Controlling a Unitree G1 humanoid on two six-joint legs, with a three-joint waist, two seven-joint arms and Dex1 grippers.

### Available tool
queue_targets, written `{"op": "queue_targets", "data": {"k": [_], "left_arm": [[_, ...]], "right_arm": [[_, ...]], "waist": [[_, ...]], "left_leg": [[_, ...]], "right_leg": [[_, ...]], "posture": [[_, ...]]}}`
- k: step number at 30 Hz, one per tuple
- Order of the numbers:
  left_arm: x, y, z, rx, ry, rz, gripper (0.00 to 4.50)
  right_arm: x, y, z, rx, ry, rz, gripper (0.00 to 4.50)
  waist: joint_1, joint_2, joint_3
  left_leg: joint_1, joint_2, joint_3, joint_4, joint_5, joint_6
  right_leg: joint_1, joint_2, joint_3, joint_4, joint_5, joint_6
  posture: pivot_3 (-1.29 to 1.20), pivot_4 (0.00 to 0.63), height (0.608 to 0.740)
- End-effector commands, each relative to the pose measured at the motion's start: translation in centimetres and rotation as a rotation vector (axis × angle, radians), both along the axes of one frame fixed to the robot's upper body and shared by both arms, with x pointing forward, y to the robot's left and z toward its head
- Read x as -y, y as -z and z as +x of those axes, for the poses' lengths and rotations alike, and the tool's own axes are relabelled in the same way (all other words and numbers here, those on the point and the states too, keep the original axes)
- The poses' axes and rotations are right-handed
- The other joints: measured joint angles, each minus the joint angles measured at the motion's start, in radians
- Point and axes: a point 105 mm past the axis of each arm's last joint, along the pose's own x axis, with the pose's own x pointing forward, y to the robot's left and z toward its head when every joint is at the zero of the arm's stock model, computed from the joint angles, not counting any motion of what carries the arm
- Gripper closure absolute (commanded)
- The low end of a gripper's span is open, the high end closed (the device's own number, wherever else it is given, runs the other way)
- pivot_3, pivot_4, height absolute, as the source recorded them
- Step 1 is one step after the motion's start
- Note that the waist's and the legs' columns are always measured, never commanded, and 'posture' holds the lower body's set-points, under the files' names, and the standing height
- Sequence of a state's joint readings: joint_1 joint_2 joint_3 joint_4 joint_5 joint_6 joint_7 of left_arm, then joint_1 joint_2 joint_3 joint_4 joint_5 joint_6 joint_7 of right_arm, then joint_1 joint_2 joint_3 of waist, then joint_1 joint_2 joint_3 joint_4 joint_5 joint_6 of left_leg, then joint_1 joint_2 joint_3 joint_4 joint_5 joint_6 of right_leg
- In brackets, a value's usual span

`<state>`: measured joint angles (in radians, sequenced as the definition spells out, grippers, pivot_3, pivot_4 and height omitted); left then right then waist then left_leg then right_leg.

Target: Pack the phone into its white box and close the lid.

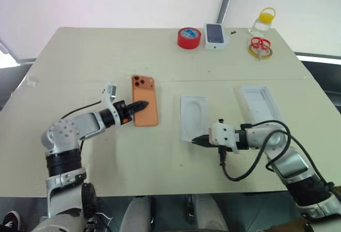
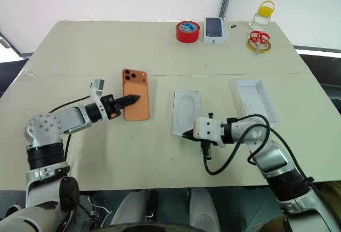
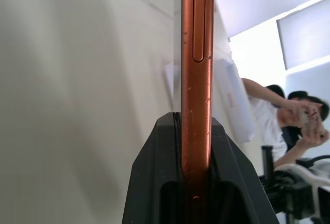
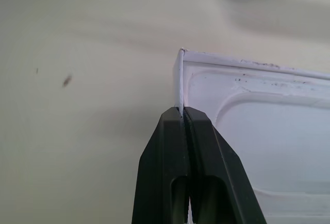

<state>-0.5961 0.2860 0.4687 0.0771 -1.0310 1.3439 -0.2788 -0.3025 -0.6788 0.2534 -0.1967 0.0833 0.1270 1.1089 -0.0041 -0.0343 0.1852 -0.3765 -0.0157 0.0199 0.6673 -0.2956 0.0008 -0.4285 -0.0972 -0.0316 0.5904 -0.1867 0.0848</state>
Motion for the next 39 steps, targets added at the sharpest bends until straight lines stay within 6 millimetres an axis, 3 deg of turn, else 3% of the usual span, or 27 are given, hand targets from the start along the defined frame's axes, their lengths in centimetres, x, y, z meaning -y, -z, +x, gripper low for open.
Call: {"op": "queue_targets", "data": {"k": [1,4,7,10,15,18,24,29,34,39], "left_arm": [[0.7,-3.5,0.5,0.084,-0.006,-0.103,4.50],[1.8,-4.0,0.5,0.079,0.013,-0.119,4.50],[3.1,-3.0,0.1,0.033,0.050,-0.105,4.50],[4.2,-2.3,-0.2,0.010,0.072,-0.109,4.50],[4.7,-1.9,-0.4,-0.014,0.101,-0.130,4.50],[5.4,-1.7,-0.7,-0.036,0.149,-0.144,4.50],[7.0,0.1,-1.2,-0.104,0.194,-0.120,4.50],[7.9,1.8,-1.1,-0.159,0.192,-0.069,4.50],[8.0,2.0,-1.0,-0.171,0.200,-0.037,4.50],[8.1,1.9,-0.9,-0.171,0.192,-0.036,2.18]], "right_arm": [[-1.5,-1.2,0.4,0.059,-0.024,0.016,4.46],[-2.7,-0.8,1.1,0.080,-0.019,0.013,4.46],[-3.5,-0.5,1.0,0.036,-0.026,0.032,4.46],[-3.7,-0.9,0.6,0.003,-0.041,0.061,3.58],[-3.1,-2.4,-0.4,-0.074,-0.030,0.123,1.12],[-0.9,-4.2,-0.1,-0.073,0.041,0.160,1.12],[4.8,-2.7,1.7,-0.048,0.218,0.023,1.12],[4.9,-2.9,2.1,-0.030,0.239,0.037,1.12],[5.3,-2.1,2.5,-0.010,0.261,0.014,1.12],[5.6,-1.8,3.1,0.013,0.272,-0.007,1.08]], "waist": [[0.000,0.000,0.000],[-0.004,0.000,0.000],[-0.005,0.000,0.000],[-0.003,0.000,0.000],[-0.003,0.000,0.001],[-0.001,0.000,0.001],[0.016,0.000,0.001],[0.016,0.000,0.001],[0.016,0.000,0.001],[0.017,0.000,0.001]], "left_leg": [[0.000,0.000,0.000,0.000,0.000,0.000],[0.000,0.000,0.000,0.000,0.000,0.000],[0.000,-0.001,0.000,-0.001,0.000,0.000],[0.000,-0.001,0.000,-0.001,0.000,0.000],[0.000,-0.002,-0.001,0.000,0.000,-0.001],[0.000,-0.002,-0.001,0.000,0.000,-0.001],[0.000,-0.002,0.000,0.000,0.000,0.000],[0.000,-0.002,0.000,0.000,0.000,0.000],[0.000,-0.002,0.000,0.000,0.001,0.000],[0.000,-0.002,0.000,0.000,0.001,0.000]], "right_leg": [[0.000,0.000,0.000,0.000,0.000,0.000],[0.000,0.000,0.000,0.000,0.000,0.000],[0.000,0.000,0.000,0.000,0.000,0.000],[0.000,0.000,0.000,0.001,0.000,0.000],[0.000,0.000,0.000,0.001,0.000,0.000],[0.000,0.000,0.000,0.001,0.000,0.000],[0.001,0.000,0.000,-0.001,-0.002,-0.003],[0.001,0.000,0.000,-0.001,-0.002,-0.003],[0.001,0.000,0.000,-0.001,-0.002,-0.003],[0.001,0.000,0.000,-0.001,-0.001,-0.002]], "posture": [[0.00,0.150,0.739],[0.00,0.150,0.739],[0.00,0.150,0.739],[0.00,0.150,0.739],[0.00,0.150,0.739],[0.00,0.150,0.739],[0.00,0.150,0.739],[0.00,0.150,0.739],[0.00,0.150,0.739],[0.00,0.150,0.739]]}}
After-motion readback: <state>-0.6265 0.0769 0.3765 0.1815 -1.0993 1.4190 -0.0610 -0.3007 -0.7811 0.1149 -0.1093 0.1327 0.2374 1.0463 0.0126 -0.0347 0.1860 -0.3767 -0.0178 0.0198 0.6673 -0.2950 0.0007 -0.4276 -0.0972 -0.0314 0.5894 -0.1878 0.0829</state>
